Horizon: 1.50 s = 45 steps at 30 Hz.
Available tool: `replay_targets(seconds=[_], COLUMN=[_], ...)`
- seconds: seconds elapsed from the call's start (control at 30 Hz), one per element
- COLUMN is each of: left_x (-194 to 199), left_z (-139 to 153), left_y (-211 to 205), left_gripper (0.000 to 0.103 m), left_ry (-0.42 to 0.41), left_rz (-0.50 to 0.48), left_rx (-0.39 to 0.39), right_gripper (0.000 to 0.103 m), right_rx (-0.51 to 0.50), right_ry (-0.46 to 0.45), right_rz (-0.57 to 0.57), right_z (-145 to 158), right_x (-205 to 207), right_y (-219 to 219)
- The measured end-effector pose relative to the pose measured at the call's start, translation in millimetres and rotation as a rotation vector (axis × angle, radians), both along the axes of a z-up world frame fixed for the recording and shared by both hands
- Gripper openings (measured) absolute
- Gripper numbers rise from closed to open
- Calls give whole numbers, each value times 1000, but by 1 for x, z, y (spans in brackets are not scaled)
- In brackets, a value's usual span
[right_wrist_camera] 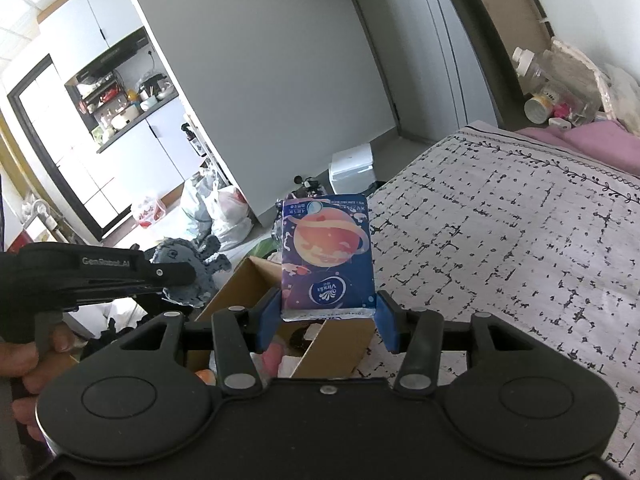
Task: Organize soft objects
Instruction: 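Carry the grey plush and tissue pack with both tools over the box, then open both tools to drop the plush and tissue pack into the box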
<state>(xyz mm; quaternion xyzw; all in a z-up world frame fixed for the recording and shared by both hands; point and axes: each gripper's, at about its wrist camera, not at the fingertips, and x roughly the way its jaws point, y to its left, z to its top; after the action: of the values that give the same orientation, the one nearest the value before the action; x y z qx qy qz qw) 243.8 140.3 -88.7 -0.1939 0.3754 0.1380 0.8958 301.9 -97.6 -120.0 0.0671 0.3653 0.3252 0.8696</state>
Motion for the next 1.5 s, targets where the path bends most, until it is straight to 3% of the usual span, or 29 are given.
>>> replay_targets(seconds=[0.57,0.97,1.13,1.33,1.5], left_x=[39,41,35,19,4], left_z=[-53,-44,-34,-24,-14], left_y=[24,32,28,20,15], left_gripper=[19,29,36,54,77], left_ry=[108,124,115,116,110], left_rz=[-1,10,3,4,13], left_rx=[-38,-11,-5,26,40], right_gripper=[49,50,61,61,62], right_rx=[-73,-98,-113,-102,-72], right_ry=[42,30,2,22,49], right_rz=[61,98,109,101,81], right_z=[-27,-34,-36,-28,-19], right_x=[6,0,-4,-5,-4], right_y=[45,69,74,66,50])
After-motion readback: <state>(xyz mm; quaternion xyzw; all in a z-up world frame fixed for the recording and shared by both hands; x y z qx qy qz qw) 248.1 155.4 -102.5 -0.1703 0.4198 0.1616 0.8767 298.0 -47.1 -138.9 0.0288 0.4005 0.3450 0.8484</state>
